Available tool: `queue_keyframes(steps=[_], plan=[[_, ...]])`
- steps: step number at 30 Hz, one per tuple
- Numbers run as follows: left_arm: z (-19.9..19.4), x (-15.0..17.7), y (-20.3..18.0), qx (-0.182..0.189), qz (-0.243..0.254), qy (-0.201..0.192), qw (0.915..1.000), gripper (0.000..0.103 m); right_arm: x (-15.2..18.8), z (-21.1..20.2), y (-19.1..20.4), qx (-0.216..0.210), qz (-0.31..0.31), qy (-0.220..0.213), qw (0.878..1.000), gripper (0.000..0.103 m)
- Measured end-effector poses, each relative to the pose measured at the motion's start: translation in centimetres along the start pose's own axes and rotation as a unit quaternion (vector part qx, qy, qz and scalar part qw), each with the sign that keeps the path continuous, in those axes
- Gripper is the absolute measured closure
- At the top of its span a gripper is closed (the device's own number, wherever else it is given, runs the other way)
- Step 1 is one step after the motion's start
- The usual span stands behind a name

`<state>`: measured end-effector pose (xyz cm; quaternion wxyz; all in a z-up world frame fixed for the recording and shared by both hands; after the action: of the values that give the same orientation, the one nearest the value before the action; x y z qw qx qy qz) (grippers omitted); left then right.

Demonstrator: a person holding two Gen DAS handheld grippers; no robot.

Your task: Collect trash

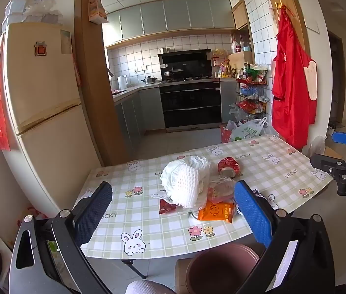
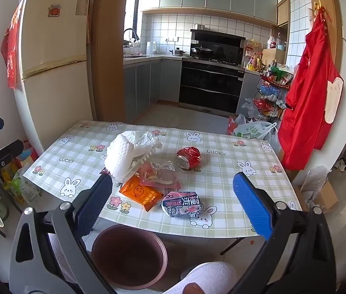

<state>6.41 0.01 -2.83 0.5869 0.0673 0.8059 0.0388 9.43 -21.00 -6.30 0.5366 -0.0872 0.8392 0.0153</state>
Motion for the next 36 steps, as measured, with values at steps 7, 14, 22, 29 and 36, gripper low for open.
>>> queue_keyframes(steps=[7, 14, 22, 29, 36], plan=[[-0.07, -0.03, -0.02, -0.002, 0.001, -0.001, 1.0000, 0.005, 0.09, 0.12, 0.20, -0.004, -0.004, 0.005, 1.000, 0.006], [-0.22, -0.21, -0.50, -0.002, -0.002, -0.001, 1.0000, 0.005, -0.17, -0.29, -0.51, 0.003, -0.002, -0.001, 1.000, 0.006], [-0.17, -0.16, -0.35, -0.001, -0.004, 0.001, 1.0000, 0.005, -0.08, -0.37, 0.18, 0.006, -0.005, -0.002, 1.000, 0.006], [-0.19, -0.10, -0.39, -0.002, -0.004, 0.001, 1.0000, 0.005, -0.01, -0.33, 0.18, 0.007, -0.005, -0.002, 1.000, 0.006], [-0.13, 0.08, -0.10, -0.002, -0.004, 0.001, 1.0000, 0.005, 0.01, -0.32, 0.17, 0.007, -0.006, -0.002, 1.000, 0.006]])
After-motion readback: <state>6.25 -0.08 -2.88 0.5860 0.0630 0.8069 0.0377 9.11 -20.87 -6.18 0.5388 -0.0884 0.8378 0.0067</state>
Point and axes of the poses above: each gripper's, at about its wrist camera, not at the fingertips, and z roughly the way its jaws point, y to its left, x to its underside, the point moved 7 cm from there along z, roughly the way its jaws point, and after that the axes turned 6 degrees about -y, right-handed, at the moved point
